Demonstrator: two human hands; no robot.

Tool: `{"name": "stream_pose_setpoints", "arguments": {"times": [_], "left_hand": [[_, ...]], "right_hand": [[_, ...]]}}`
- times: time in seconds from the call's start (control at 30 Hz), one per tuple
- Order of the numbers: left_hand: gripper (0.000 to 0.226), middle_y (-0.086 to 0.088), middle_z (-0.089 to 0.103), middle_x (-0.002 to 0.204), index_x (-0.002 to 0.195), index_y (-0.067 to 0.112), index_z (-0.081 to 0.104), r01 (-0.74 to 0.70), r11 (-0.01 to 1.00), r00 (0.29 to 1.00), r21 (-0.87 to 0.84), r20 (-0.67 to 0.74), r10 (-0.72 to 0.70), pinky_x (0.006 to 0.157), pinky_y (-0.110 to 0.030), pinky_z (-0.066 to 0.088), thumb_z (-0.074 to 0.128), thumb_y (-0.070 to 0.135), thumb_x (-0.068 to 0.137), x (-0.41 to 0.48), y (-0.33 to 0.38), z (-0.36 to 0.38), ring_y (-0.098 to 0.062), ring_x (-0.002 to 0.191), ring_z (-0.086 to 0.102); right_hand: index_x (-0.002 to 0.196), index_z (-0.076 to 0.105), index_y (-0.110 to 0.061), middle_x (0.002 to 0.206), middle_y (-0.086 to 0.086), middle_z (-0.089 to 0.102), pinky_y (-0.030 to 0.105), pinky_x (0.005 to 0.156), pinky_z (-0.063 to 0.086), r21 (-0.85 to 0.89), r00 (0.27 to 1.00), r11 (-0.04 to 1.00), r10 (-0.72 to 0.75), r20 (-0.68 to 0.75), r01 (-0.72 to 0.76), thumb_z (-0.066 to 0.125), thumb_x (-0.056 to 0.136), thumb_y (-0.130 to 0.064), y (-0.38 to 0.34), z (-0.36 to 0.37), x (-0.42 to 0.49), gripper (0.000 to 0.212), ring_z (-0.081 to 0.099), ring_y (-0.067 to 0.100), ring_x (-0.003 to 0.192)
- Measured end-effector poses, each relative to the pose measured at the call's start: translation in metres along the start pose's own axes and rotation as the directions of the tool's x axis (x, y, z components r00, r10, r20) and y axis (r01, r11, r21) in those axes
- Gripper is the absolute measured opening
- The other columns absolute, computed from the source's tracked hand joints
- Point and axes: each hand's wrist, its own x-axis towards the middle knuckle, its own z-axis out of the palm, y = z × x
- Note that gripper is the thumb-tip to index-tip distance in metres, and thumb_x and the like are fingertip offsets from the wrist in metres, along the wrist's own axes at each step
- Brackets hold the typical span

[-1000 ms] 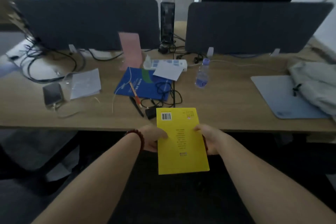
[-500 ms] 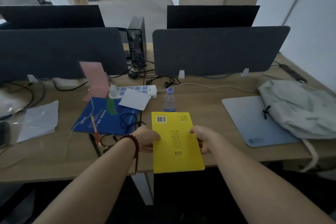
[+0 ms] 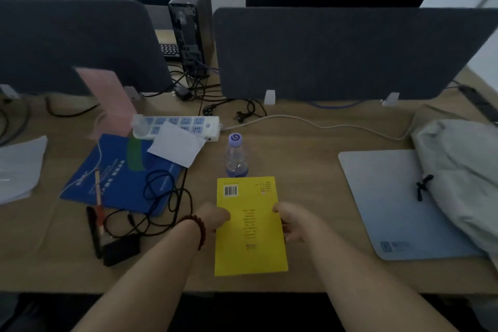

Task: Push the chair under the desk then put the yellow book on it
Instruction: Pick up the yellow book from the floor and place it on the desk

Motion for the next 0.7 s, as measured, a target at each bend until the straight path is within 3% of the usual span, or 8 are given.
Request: {"name": "stream_pose_setpoints", "arguments": {"times": [0.1, 0.2, 0.27, 0.33, 0.43, 0.53, 0.63, 0.7], "left_hand": [[0.024, -0.012, 0.06, 0.103, 0.115, 0.001, 0.061, 0.012, 1.0, 1.0, 0.017, 0.014, -0.013, 0.078, -0.031, 0.046, 0.053, 0.008, 0.093, 0.015, -0.001, -0.003, -0.026, 0.092, 0.057], [0.031, -0.016, 0.062, 0.116, 0.122, -0.001, 0.057, 0.034, 0.998, 0.999, 0.052, -0.005, -0.034, 0.084, -0.033, 0.048, 0.052, 0.009, 0.093, 0.025, -0.003, -0.004, -0.029, 0.102, 0.059], [0.027, -0.013, 0.062, 0.105, 0.118, 0.0, 0.059, 0.053, 0.998, 0.999, 0.033, 0.006, -0.053, 0.086, -0.034, 0.048, 0.052, 0.008, 0.093, 0.031, -0.004, -0.004, -0.029, 0.1, 0.059], [0.013, -0.007, 0.06, 0.087, 0.096, 0.004, 0.063, 0.06, 0.998, 0.998, 0.004, 0.007, -0.06, 0.083, -0.034, 0.048, 0.051, 0.007, 0.093, 0.033, -0.003, -0.006, -0.028, 0.094, 0.057], [0.024, -0.011, 0.064, 0.089, 0.068, 0.015, 0.054, 0.043, 0.999, 0.999, -0.005, -0.033, -0.043, 0.081, -0.034, 0.05, 0.051, 0.008, 0.091, 0.033, -0.002, -0.011, -0.029, 0.092, 0.061], [0.02, -0.015, 0.066, 0.096, 0.07, 0.016, 0.056, 0.017, 1.0, 0.999, -0.001, -0.046, -0.017, 0.081, -0.036, 0.053, 0.052, 0.01, 0.089, 0.032, 0.0, -0.017, -0.03, 0.093, 0.064], [0.022, -0.01, 0.062, 0.088, 0.069, 0.015, 0.055, -0.011, 1.0, 0.998, -0.004, -0.058, 0.011, 0.072, -0.033, 0.048, 0.051, 0.01, 0.09, 0.025, 0.003, -0.02, -0.026, 0.083, 0.059], [0.028, -0.006, 0.056, 0.081, 0.067, 0.019, 0.05, -0.04, 0.999, 0.995, 0.006, -0.087, 0.04, 0.069, -0.03, 0.046, 0.049, 0.01, 0.093, 0.018, 0.005, -0.022, -0.022, 0.074, 0.054]], "right_hand": [[0.094, 0.05, -0.01, 0.112, 0.013, 0.057, 0.049, 0.105, 0.039, -0.027, 0.999, 0.999, 0.034, -0.003, -0.034, 0.037, 0.098, -0.022, -0.001, 0.005, 0.013, 0.018, 0.054, 0.032, 0.117], [0.099, 0.047, -0.008, 0.104, 0.012, 0.056, 0.045, 0.099, 0.045, -0.056, 0.999, 0.998, 0.031, -0.02, -0.032, 0.039, 0.098, -0.019, -0.003, 0.008, 0.025, 0.014, 0.056, 0.032, 0.113], [0.089, 0.051, -0.006, 0.088, 0.01, 0.057, 0.041, 0.086, 0.048, -0.03, 0.999, 0.999, 0.015, -0.039, -0.016, 0.041, 0.096, -0.016, -0.004, 0.009, 0.028, 0.016, 0.06, 0.028, 0.091], [0.076, 0.054, -0.008, 0.077, 0.009, 0.059, 0.037, 0.072, 0.051, -0.019, 0.995, 0.999, -0.033, -0.094, 0.031, 0.046, 0.092, -0.011, -0.006, 0.009, 0.034, 0.018, 0.059, 0.024, 0.07], [0.069, 0.058, -0.009, 0.074, 0.01, 0.062, 0.036, 0.064, 0.056, -0.05, 0.979, 0.992, -0.123, -0.164, 0.116, 0.053, 0.084, -0.01, -0.011, 0.009, 0.04, 0.015, 0.063, 0.026, 0.069], [0.068, 0.059, -0.009, 0.078, 0.013, 0.064, 0.038, 0.068, 0.056, -0.106, 0.969, 0.983, -0.166, -0.181, 0.149, 0.056, 0.08, -0.013, -0.017, 0.009, 0.039, 0.012, 0.067, 0.031, 0.076], [0.063, 0.054, -0.013, 0.066, 0.007, 0.057, 0.025, 0.052, 0.045, -0.162, 0.955, 0.967, -0.225, -0.194, 0.195, 0.053, 0.084, -0.01, -0.021, 0.008, 0.033, 0.02, 0.056, 0.022, 0.058], [0.063, 0.054, -0.014, 0.064, 0.006, 0.055, 0.028, 0.056, 0.046, -0.16, 0.95, 0.962, -0.25, -0.187, 0.222, 0.053, 0.085, -0.009, -0.022, 0.008, 0.032, 0.022, 0.053, 0.021, 0.055]]}}
